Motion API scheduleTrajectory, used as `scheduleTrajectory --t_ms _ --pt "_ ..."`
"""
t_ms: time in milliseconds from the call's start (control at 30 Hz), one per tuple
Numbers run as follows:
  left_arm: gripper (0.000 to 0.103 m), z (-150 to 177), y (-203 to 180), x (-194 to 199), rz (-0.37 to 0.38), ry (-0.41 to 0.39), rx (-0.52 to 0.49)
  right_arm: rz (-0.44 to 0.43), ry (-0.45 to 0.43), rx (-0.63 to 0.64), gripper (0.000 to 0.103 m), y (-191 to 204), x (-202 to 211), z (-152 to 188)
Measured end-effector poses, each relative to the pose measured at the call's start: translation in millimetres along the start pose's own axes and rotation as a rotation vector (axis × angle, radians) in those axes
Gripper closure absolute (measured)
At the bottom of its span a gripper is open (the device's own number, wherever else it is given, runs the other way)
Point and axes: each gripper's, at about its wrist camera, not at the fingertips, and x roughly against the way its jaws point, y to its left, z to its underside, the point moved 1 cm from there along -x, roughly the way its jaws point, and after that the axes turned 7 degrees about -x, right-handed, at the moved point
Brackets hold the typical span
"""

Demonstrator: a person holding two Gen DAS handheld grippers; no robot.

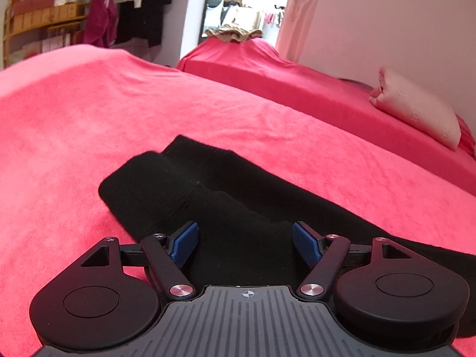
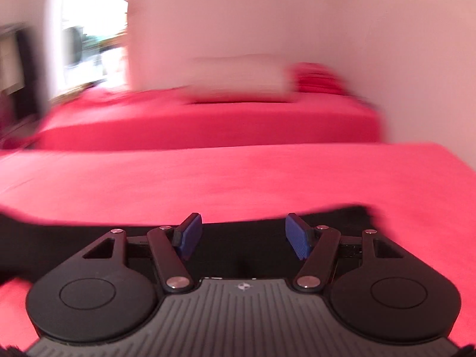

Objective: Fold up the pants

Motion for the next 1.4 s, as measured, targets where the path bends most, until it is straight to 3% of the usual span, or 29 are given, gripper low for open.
scheduleTrajectory --t_ms 67,133,200,300,400,433,500,533,600,700,733,800,867,967,1033,1133,1200,1333,1400 --pt "0.0 3.8 6.8 4.1 0.022 -0.011 0.014 -0.148 0.032 0.15 0.037 62.0 -23.2 -1.3" --pt "0.0 4.2 11.2 6.2 0.047 -0.027 0.041 -0.234 0.06 0.254 0.04 113.4 -50.3 -0.2" --pt "0.0 3.6 13.3 4.5 0.057 -0.025 0.052 -0.296 0.102 0.323 0.049 150.4 -77.0 1.4" --pt "0.0 4.8 9.6 5.4 0.048 -0.032 0.026 -0.306 0.174 0.389 0.049 187.4 -114.5 4.6" --pt "0.0 6.1 2.7 6.9 0.032 -0.036 -0.017 -0.295 0.262 0.399 0.05 199.1 -141.2 8.8" --pt "0.0 6.6 0.4 6.4 0.022 -0.033 -0.03 -0.309 0.3 0.375 0.064 198.9 -146.0 13.1" --pt "0.0 7.4 -3.3 4.9 0.006 -0.024 -0.054 -0.336 0.305 0.383 0.082 201.4 -143.0 17.5" --pt "0.0 7.8 -5.0 4.5 0.0 -0.02 -0.065 -0.312 0.28 0.418 0.098 204.0 -139.7 17.1" --pt "0.0 8.1 -8.1 3.8 -0.008 -0.017 -0.083 -0.283 0.204 0.43 0.097 204.6 -138.3 8.4" --pt "0.0 8.4 -10.2 3.4 -0.013 -0.014 -0.097 -0.281 0.237 0.309 0.097 192.3 -159.5 0.1" --pt "0.0 8.3 -10.2 2.9 -0.013 -0.012 -0.098 -0.274 0.261 0.306 0.097 192.1 -166.7 5.6" --pt "0.0 8.1 -9.3 1.0 -0.011 -0.004 -0.097 -0.255 0.22 0.33 0.094 192.7 -159.8 12.9" --pt "0.0 8.2 -8.4 -0.5 -0.011 0.003 -0.094 -0.261 0.195 0.279 0.077 186.4 -141.2 8.2" --pt "0.0 7.6 -9.7 -3.1 -0.005 0.013 -0.101 -0.385 0.158 0.133 0.059 163.0 -95.5 4.3" --pt "0.0 7.1 -13.0 -6.2 -0.009 0.025 -0.12 -0.53 0.213 0.066 0.048 152.2 -69.2 12.2" --pt "0.0 6.0 -19.7 -11.1 -0.026 0.045 -0.155 -0.67 0.31 0.046 0.045 153.5 -51.8 34.5" --pt "0.0 6.6 -22.3 -13.3 -0.033 0.053 -0.169 -0.713 0.344 0.081 0.045 166.1 -50.6 46.6" --pt "0.0 7.5 -20.5 -13.1 -0.026 0.048 -0.159 -0.711 0.382 0.148 0.045 194.2 -67.5 55.8" --pt "0.0 7.7 -19.6 -13.7 -0.023 0.045 -0.155 -0.712 0.354 0.14 0.048 200.2 -76.9 49.4"
